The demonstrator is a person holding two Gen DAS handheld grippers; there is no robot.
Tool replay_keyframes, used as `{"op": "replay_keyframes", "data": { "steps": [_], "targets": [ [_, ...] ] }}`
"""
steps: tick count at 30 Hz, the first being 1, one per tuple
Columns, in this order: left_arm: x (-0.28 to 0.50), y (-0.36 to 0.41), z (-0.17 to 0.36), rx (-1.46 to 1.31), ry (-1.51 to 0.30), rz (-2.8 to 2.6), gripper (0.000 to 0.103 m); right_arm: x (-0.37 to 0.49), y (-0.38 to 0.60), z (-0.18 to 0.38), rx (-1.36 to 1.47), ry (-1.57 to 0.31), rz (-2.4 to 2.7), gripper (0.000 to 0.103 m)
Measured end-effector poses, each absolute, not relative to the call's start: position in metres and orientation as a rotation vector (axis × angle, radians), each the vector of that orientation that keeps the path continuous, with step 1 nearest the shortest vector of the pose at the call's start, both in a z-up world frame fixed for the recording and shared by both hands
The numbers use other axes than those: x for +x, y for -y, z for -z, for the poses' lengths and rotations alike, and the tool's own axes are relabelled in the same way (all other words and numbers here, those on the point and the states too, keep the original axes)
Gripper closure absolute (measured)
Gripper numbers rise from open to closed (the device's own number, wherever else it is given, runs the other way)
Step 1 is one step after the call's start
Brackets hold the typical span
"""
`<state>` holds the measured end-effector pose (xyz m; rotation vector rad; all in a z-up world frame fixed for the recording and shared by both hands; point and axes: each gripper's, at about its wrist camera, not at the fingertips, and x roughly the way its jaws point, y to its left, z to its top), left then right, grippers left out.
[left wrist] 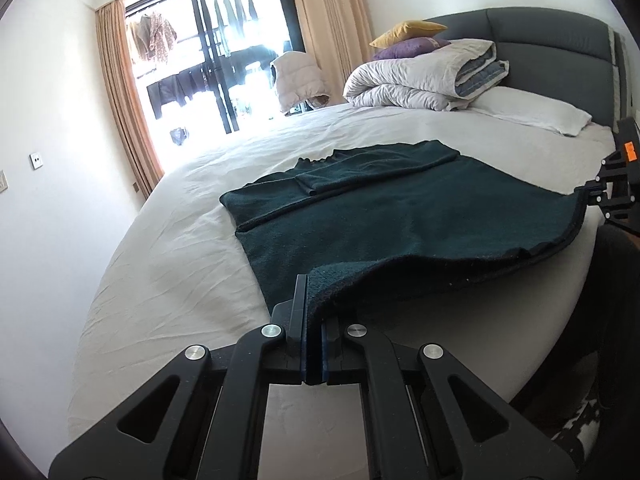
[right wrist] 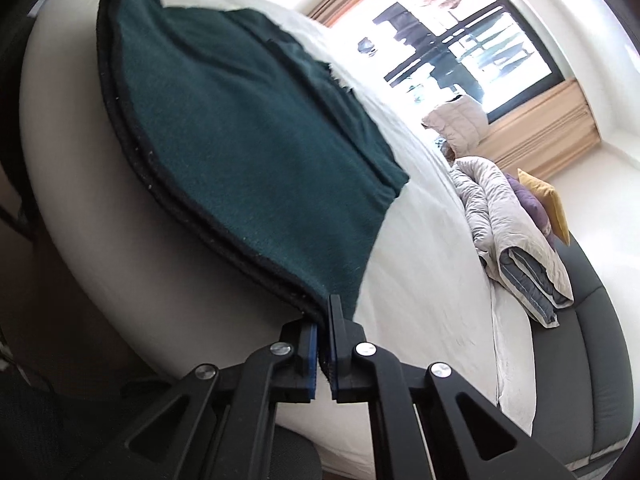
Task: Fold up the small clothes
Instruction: 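Lift the held hem with both tools and fold it over toward the collar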
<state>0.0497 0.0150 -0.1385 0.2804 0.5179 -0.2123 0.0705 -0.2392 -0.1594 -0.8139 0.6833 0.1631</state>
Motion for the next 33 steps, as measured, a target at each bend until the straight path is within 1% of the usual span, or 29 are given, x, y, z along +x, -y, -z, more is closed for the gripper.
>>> {"op": "replay_keyframes", "data": {
  "steps": [8, 18, 25, 33],
  "targets": [
    [0.067, -0.028, 0.111, 0.193, -0.483, 0.177, 0.1, 0.097, 0.251, 0.12, -0.72, -0.61, -0.113, 0.099],
    [0.114, -0.036, 0.063, 0.164, -0.411, 0.118, 0.1, 0.156, 0.248, 0.081, -0.715, -0.511, -0.078, 0.099],
    [0.174, -0.052, 0.053, 0.147, -0.453, 0.078, 0.1, 0.213, 0.238, 0.066, -0.727, -0.495, -0.087, 0.099],
    [0.251, -0.062, 0.056, 0.149, -0.53, 0.048, 0.1, 0.294, 0.228, 0.076, -0.736, -0.549, -0.114, 0.099]
  ]
}}
